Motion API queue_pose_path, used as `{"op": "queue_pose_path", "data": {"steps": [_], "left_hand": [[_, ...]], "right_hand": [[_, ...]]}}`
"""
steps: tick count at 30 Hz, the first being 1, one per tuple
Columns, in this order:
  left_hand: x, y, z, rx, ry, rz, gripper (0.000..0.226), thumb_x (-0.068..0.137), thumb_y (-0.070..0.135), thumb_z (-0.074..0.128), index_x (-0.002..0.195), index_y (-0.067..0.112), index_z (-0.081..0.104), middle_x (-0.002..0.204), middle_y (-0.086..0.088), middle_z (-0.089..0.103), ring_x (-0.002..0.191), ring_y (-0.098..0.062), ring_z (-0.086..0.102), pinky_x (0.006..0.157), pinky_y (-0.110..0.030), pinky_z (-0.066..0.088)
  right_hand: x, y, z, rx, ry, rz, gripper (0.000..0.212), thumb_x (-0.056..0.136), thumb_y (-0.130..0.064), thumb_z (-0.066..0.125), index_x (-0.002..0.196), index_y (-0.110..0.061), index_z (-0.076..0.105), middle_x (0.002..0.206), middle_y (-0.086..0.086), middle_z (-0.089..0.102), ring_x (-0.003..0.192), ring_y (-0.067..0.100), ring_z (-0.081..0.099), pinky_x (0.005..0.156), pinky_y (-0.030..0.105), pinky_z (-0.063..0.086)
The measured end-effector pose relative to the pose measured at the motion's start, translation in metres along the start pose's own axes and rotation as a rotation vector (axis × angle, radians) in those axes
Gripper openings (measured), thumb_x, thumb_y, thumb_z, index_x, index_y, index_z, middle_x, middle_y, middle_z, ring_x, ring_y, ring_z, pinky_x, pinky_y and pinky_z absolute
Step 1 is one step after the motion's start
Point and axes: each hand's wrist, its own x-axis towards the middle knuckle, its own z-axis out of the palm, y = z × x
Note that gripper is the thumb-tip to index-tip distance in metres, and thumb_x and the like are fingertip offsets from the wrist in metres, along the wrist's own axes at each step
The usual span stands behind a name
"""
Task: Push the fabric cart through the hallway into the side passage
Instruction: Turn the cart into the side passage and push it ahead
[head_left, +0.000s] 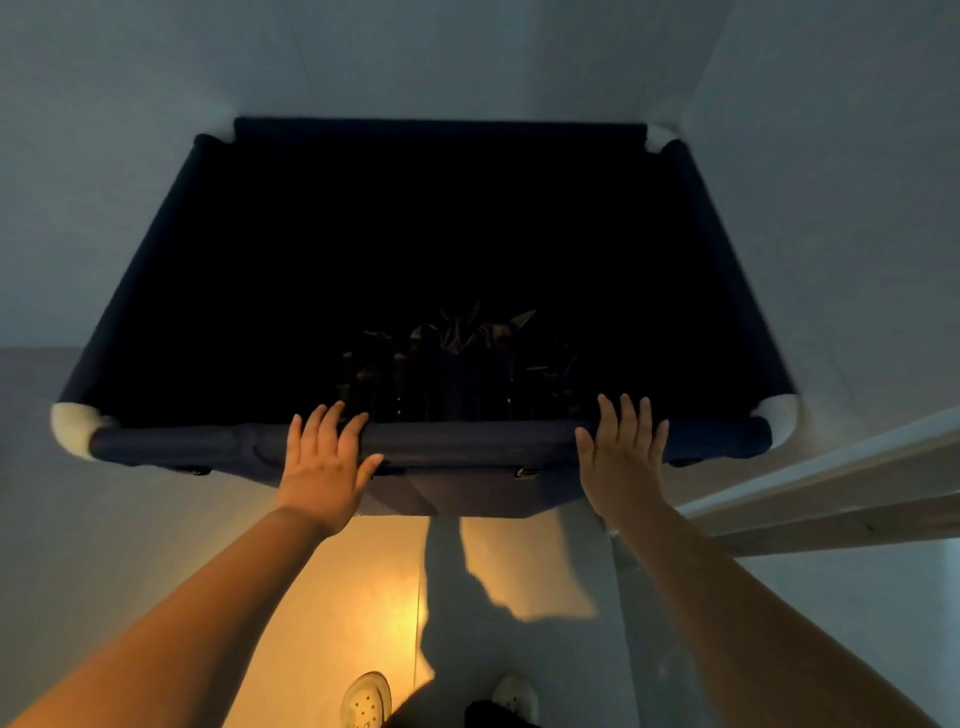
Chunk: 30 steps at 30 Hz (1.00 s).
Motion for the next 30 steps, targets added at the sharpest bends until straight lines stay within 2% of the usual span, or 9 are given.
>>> {"op": "queue_pose_path", "data": {"steps": [7, 12, 15, 17, 19, 21, 23, 30], "left_hand": [[-0.001, -0.002, 0.001, -0.003, -0.004, 0.007, 0.089, 0.084, 0.061, -0.012, 0.135, 0.008, 0.039, 0.14, -0.025, 0.04, 0.133, -0.042, 0.03, 0.112, -0.057, 0.013], [0.0, -0.004, 0.002, 0.008, -0.026, 0.032, 0.086, 0.086, 0.059, -0.01, 0.135, 0.008, 0.038, 0.14, -0.025, 0.04, 0.132, -0.042, 0.031, 0.112, -0.057, 0.013], [0.0, -0.007, 0.002, 0.01, -0.073, 0.031, 0.073, 0.089, 0.056, 0.002, 0.139, 0.012, 0.03, 0.145, -0.02, 0.035, 0.136, -0.037, 0.025, 0.114, -0.054, 0.007], [0.002, -0.015, 0.001, 0.014, -0.094, 0.082, 0.071, 0.088, 0.057, 0.003, 0.142, 0.015, 0.022, 0.148, -0.014, 0.03, 0.138, -0.032, 0.02, 0.115, -0.051, 0.005], [0.004, -0.029, -0.003, 0.002, -0.103, 0.198, 0.081, 0.083, 0.063, -0.007, 0.144, 0.017, 0.018, 0.148, -0.01, 0.031, 0.138, -0.028, 0.022, 0.116, -0.045, 0.004], [0.006, -0.049, -0.007, -0.018, -0.12, 0.281, 0.067, 0.09, 0.056, 0.005, 0.145, 0.019, 0.015, 0.148, -0.008, 0.031, 0.138, -0.024, 0.023, 0.116, -0.04, 0.003], [0.009, -0.071, -0.011, -0.019, -0.118, 0.258, 0.053, 0.097, 0.043, 0.023, 0.145, 0.022, 0.013, 0.151, -0.005, 0.028, 0.139, -0.021, 0.019, 0.115, -0.038, 0.001], [0.013, -0.083, -0.012, 0.014, -0.174, 0.247, 0.05, 0.098, 0.04, 0.023, 0.145, 0.026, 0.011, 0.154, -0.001, 0.02, 0.142, -0.02, 0.008, 0.116, -0.042, 0.0]], "right_hand": [[0.002, 0.003, 0.004, -0.008, -0.008, 0.001, 0.057, 0.097, -0.041, 0.025, 0.145, -0.013, 0.017, 0.155, 0.014, 0.018, 0.144, 0.03, 0.002, 0.115, 0.049, -0.006], [0.002, 0.002, 0.006, 0.006, 0.033, -0.003, 0.055, 0.096, -0.038, 0.032, 0.143, -0.009, 0.025, 0.152, 0.017, 0.026, 0.143, 0.033, 0.009, 0.115, 0.051, -0.002], [0.002, 0.002, 0.003, -0.004, -0.005, 0.006, 0.054, 0.096, -0.039, 0.031, 0.141, -0.01, 0.027, 0.151, 0.016, 0.027, 0.143, 0.033, 0.009, 0.115, 0.051, -0.002], [0.002, 0.002, -0.001, -0.017, -0.047, 0.02, 0.053, 0.097, -0.04, 0.028, 0.14, -0.011, 0.028, 0.152, 0.015, 0.026, 0.143, 0.031, 0.008, 0.116, 0.05, -0.002], [0.003, 0.002, -0.002, -0.039, -0.071, 0.026, 0.052, 0.097, -0.041, 0.027, 0.139, -0.011, 0.03, 0.151, 0.014, 0.029, 0.143, 0.031, 0.01, 0.116, 0.05, -0.001], [0.001, 0.003, -0.003, -0.04, -0.102, 0.035, 0.051, 0.097, -0.042, 0.026, 0.138, -0.012, 0.031, 0.15, 0.013, 0.03, 0.142, 0.03, 0.012, 0.117, 0.049, -0.001], [0.001, 0.004, -0.002, -0.022, -0.087, 0.029, 0.05, 0.096, -0.042, 0.028, 0.137, -0.013, 0.033, 0.149, 0.013, 0.031, 0.142, 0.03, 0.013, 0.117, 0.05, 0.0], [0.004, 0.003, -0.007, -0.038, -0.193, 0.07, 0.052, 0.097, -0.044, 0.019, 0.141, -0.016, 0.025, 0.154, 0.011, 0.02, 0.143, 0.027, 0.003, 0.116, 0.047, -0.007]]}}
